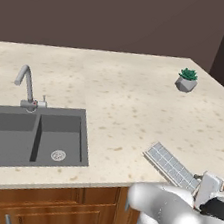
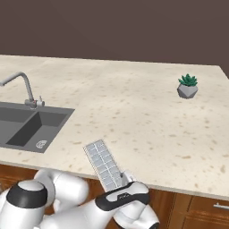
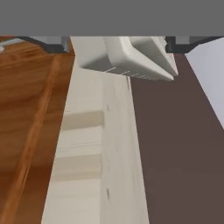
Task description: The ice cube tray has been filled with water. Take the tray and place it in the freezer to make ice. Close the freezer door after placing the tray.
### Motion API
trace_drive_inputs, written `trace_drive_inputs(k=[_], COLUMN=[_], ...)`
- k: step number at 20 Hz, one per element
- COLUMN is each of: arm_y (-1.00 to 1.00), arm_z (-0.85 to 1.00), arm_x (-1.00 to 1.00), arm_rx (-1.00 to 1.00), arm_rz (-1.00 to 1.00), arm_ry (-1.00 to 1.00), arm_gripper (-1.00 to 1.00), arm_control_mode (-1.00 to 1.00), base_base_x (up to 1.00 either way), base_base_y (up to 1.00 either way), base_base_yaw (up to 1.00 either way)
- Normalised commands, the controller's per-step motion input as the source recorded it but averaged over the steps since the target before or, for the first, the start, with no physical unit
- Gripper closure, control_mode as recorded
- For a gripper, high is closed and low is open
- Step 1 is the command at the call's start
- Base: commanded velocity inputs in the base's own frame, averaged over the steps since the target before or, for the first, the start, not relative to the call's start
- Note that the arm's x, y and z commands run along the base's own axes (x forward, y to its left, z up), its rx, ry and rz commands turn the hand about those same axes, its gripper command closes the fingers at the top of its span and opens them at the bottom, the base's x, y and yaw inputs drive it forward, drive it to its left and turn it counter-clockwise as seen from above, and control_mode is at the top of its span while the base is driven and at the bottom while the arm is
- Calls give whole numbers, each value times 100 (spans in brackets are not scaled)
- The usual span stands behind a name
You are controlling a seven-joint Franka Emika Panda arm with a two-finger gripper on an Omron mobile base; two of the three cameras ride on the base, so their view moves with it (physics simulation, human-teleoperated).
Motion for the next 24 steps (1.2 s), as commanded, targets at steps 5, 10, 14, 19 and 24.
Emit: trace_drive_inputs(k=[5, 10, 14, 19, 24], arm_y=[34, 11, 11, 42, 62], arm_z=[41, 100, 100, 84, 51], arm_x=[1, -1, 0, 0, 0], arm_rx=[0, -3, -5, -7, -5], arm_rz=[-7, 0, 0, 0, 0], arm_ry=[0, 0, 0, 7, 19], arm_gripper=[100, 100, 100, 100, 100], arm_control_mode=[-100, -100, -100, -100, -100], base_base_x=[0, 0, 0, 0, 0], base_base_y=[0, 0, 0, 0, 0], base_base_yaw=[0, 0, 0, 0, 0])
